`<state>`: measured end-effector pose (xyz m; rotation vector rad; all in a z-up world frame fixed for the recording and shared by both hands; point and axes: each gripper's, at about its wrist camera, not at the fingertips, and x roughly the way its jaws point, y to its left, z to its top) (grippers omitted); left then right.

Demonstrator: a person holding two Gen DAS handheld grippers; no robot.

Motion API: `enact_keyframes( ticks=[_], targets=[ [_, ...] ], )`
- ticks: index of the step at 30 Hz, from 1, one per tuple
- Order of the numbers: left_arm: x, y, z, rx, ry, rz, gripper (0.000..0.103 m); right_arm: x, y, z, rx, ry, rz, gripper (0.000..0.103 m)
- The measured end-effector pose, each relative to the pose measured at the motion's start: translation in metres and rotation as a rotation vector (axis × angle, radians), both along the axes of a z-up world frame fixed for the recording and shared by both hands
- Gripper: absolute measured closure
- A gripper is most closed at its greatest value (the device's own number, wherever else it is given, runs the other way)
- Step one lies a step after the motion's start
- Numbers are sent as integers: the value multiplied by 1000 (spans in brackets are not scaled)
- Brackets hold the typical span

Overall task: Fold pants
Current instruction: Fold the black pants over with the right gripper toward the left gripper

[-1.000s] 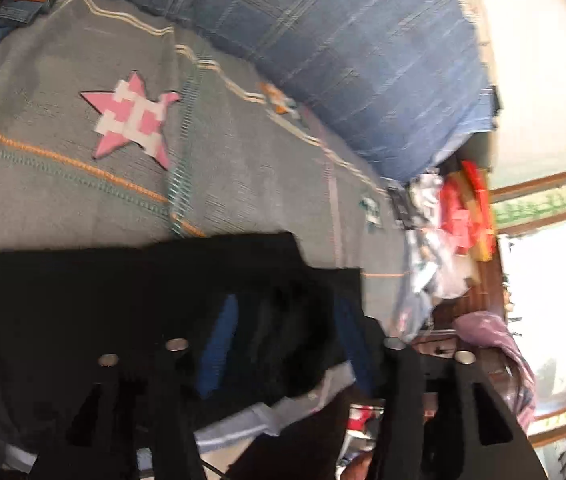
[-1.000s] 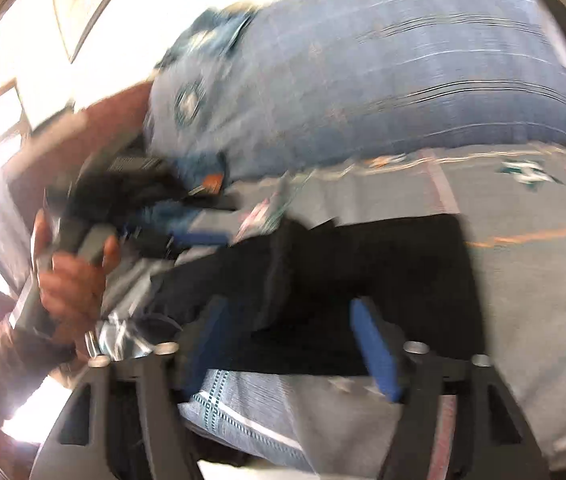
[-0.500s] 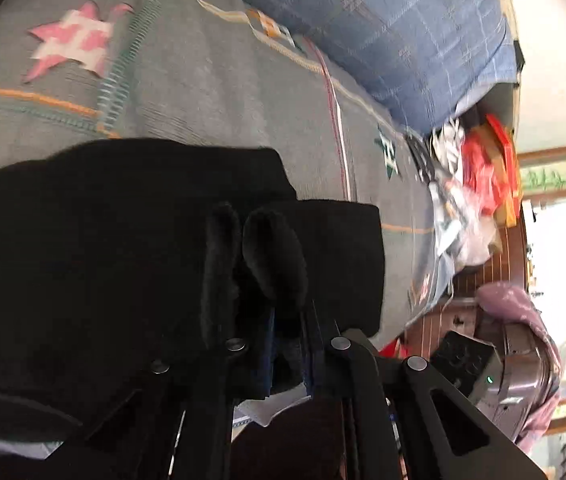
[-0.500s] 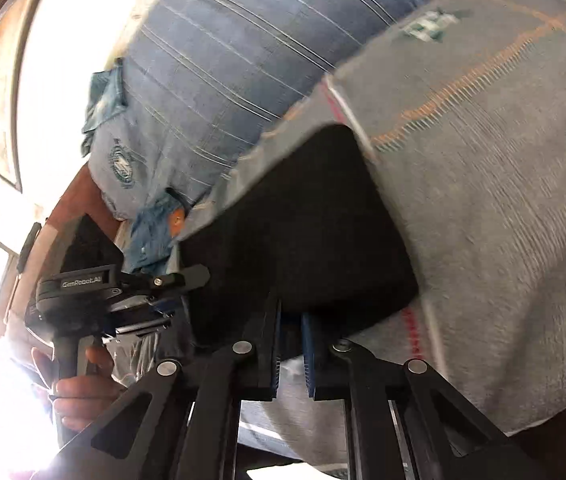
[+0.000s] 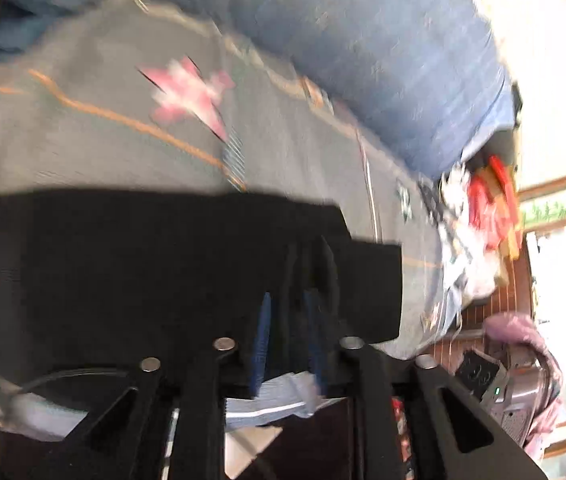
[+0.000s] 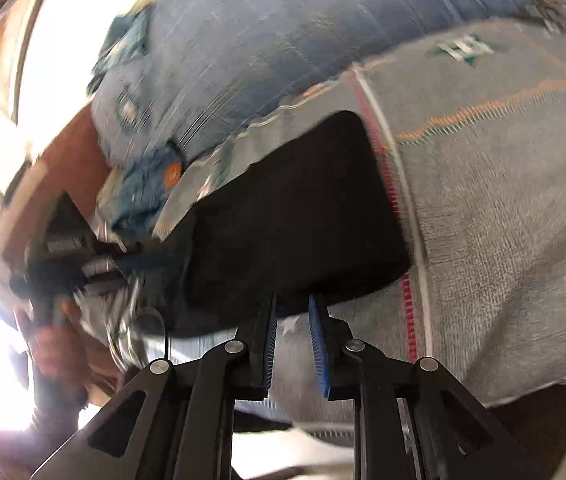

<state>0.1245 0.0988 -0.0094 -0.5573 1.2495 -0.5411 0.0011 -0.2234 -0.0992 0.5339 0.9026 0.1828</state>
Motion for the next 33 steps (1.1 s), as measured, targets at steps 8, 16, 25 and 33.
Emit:
enact_keyframes(
  ticks=[8,16,25,33],
  targets=[
    [-49,142,30,9,-19,229,51,27,144,11,-258,-140,405,60],
    [-81,198,43,48,-5,222,38,38,261,-20,-489,-190,659,50],
    [-50,182,27,-34,70,212,38,20,330,-60,-950,-390,720,44],
    [-45,179,0,-88,128,216,31,31,288,-23,-718,-366,612,91]
  ],
)
